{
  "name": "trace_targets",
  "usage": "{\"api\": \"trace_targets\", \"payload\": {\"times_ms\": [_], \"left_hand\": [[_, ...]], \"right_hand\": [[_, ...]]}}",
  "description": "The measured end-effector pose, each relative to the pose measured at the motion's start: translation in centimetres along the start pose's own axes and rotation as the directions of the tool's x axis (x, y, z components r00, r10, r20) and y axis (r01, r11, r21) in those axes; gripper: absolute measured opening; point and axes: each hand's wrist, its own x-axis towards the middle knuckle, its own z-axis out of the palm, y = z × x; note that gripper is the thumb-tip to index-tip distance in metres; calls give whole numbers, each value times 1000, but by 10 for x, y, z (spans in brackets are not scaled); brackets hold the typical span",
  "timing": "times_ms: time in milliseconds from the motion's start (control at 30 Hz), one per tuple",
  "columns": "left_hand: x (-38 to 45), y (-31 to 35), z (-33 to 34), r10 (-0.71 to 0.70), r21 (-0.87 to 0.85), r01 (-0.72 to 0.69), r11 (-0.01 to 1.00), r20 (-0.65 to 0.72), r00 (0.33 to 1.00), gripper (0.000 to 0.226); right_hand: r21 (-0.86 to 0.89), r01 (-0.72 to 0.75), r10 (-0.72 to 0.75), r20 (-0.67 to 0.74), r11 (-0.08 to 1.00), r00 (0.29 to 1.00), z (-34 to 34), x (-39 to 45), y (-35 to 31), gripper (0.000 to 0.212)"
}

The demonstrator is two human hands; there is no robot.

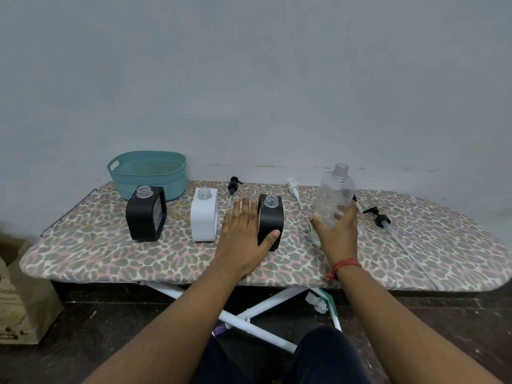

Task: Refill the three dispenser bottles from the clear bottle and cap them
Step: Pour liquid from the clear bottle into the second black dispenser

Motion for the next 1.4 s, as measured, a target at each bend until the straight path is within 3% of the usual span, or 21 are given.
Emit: {"api": "trace_targets", "payload": {"times_ms": [267,633,900,1000,1167,1400], "left_hand": [[-2,2,0,-4,-16,4,1000,3,1000,101],[-5,5,-2,-28,-17,28,999,23,999,101],[-10,0,-3,-23,5,23,1000,29,999,100],[-15,-2,-7,-16,3,16,1000,28,999,105],[-28,-3,-19,6,7,-6,1000,11,1000,103],[-52,-7,-41,56,-7,-56,998,-35,998,99]], "right_hand": [[15,-57,56,52,998,997,-1,-7,8,71],[30,-83,80,96,996,992,-4,-8,6,72],[-14,-104,105,100,995,989,-10,-25,8,96],[-93,-33,36,28,995,999,-14,-39,6,89],[-220,141,-164,-86,965,983,-17,-68,-4,55],[-221,354,-364,-7,909,931,-5,-91,-46,32]]}}
